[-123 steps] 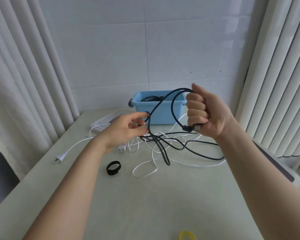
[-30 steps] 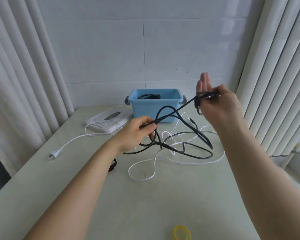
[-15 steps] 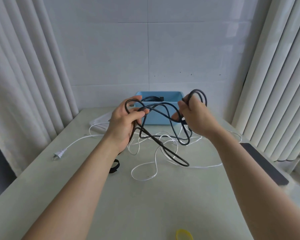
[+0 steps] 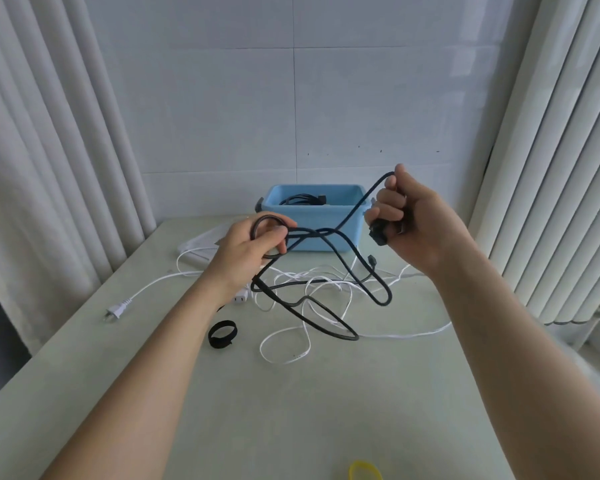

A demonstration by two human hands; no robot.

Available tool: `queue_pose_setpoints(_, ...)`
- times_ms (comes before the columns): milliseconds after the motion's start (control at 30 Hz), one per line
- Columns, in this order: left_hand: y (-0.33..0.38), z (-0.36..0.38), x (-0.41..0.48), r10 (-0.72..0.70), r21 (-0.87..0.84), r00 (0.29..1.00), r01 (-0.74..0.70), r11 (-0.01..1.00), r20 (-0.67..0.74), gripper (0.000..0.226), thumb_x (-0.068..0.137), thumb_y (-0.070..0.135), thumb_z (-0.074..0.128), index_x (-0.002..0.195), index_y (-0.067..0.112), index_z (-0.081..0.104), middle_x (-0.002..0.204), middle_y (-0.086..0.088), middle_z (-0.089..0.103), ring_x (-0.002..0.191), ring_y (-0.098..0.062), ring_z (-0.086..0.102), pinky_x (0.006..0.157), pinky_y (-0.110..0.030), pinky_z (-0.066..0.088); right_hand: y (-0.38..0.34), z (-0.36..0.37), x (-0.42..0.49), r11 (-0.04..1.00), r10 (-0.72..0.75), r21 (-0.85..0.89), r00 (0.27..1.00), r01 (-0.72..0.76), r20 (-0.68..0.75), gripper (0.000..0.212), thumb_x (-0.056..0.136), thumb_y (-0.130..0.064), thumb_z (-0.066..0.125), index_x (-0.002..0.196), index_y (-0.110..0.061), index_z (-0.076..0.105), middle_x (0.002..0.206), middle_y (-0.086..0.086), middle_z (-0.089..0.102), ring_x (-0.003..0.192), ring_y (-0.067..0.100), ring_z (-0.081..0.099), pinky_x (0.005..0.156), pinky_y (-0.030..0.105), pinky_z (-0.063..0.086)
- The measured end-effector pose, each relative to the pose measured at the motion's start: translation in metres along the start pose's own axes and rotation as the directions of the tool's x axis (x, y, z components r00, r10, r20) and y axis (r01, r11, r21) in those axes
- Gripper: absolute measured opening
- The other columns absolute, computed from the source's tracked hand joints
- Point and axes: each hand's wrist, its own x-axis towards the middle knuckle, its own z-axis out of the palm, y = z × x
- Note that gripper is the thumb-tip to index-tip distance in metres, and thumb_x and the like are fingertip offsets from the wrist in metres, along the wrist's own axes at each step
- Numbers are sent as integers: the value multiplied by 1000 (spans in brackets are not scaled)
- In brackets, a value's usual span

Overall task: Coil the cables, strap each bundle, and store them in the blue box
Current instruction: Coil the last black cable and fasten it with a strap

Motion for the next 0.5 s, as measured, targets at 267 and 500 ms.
queue_pose_setpoints(267, 12, 8, -10, 62, -19, 986, -60, 998, 156, 4, 82, 8, 63, 81, 10, 65, 67, -2, 58, 68, -13, 55, 67, -16, 44, 17, 8, -3, 444, -148, -833, 944, 330, 295, 36, 106, -25, 43, 83, -29, 71, 108, 5, 75, 101, 8, 69, 94, 29, 53)
queue_pose_setpoints(500, 17, 9, -14, 119, -108, 980, -103, 989, 158, 9, 82, 6, 67, 84, 15, 67, 71, 2, 59, 69, -9, 57, 63, -15, 45, 35, 7, -3, -4, 62, -958, 956, 287, 287, 37, 106, -26, 41, 78, -4, 53, 65, -6, 71, 57, 5, 54, 67, 26, 42)
